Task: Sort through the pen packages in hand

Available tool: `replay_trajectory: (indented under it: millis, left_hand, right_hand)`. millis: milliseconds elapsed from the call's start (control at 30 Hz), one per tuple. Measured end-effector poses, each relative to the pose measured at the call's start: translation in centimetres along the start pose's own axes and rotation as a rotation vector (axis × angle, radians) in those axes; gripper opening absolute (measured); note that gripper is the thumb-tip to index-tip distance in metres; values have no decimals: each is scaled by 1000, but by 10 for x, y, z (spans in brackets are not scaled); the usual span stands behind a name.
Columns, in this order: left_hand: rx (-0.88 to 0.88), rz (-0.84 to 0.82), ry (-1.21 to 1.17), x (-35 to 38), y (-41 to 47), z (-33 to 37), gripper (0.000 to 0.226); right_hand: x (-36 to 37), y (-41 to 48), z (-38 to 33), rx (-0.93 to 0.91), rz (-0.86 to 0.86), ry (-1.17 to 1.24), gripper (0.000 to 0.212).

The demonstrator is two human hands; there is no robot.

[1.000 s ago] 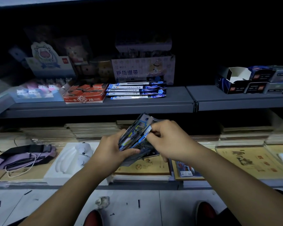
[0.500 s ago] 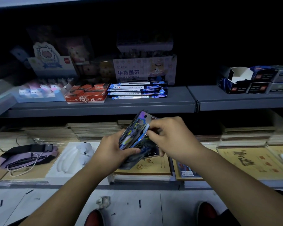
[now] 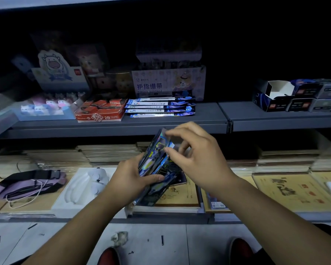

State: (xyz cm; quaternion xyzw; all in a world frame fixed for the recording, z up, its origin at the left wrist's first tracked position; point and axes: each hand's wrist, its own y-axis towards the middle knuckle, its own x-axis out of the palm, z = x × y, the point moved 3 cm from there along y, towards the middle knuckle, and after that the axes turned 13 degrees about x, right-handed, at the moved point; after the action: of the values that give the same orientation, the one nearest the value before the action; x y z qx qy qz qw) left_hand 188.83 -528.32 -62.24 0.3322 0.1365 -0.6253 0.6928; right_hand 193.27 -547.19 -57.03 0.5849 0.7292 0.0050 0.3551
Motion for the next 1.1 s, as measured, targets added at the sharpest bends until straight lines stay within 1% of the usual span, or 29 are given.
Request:
replay_trajectory:
  millis: [67,267,400,467,533,667,767,867,933,1100]
  left_hand:
    - [6,-15,-7,1,-1,1,35]
    - [4,-20,-1,1,0,1,37]
    - [-1,-20,-12,2,0,0,38]
    - [-4,-10,-11,2,0,0,37]
    - [-6,-4,-15,1,0,0,38]
    - [9,-11,-8,2,0,1,36]
    - [-1,-15,-8,2,-1,1,41]
    - [-8,-12,-16,1,-1,0,39]
    - [-6,-8,-23,1,-2,2,38]
    - [-23,23,-47,4,-3,7,42]
  right_hand:
    - [2,-1,0,9,-15,2,26]
    - [1,-1,-1,67,-40,-87,38]
    - [0,0,-2,53,16,-39,27]
    - [-1,0,-3,82,22,-11,27]
    - [2,0,-2,146,-26,52,28]
    - [7,-2,-1,241,-158,238,23]
    - [8,-5,-4,285,-268,272,21]
    - [11,-5,-6,290,-306,261,21]
    - [14,-4,-4,291,-306,266,19]
    - [13,-6,-5,268,-208,381,7]
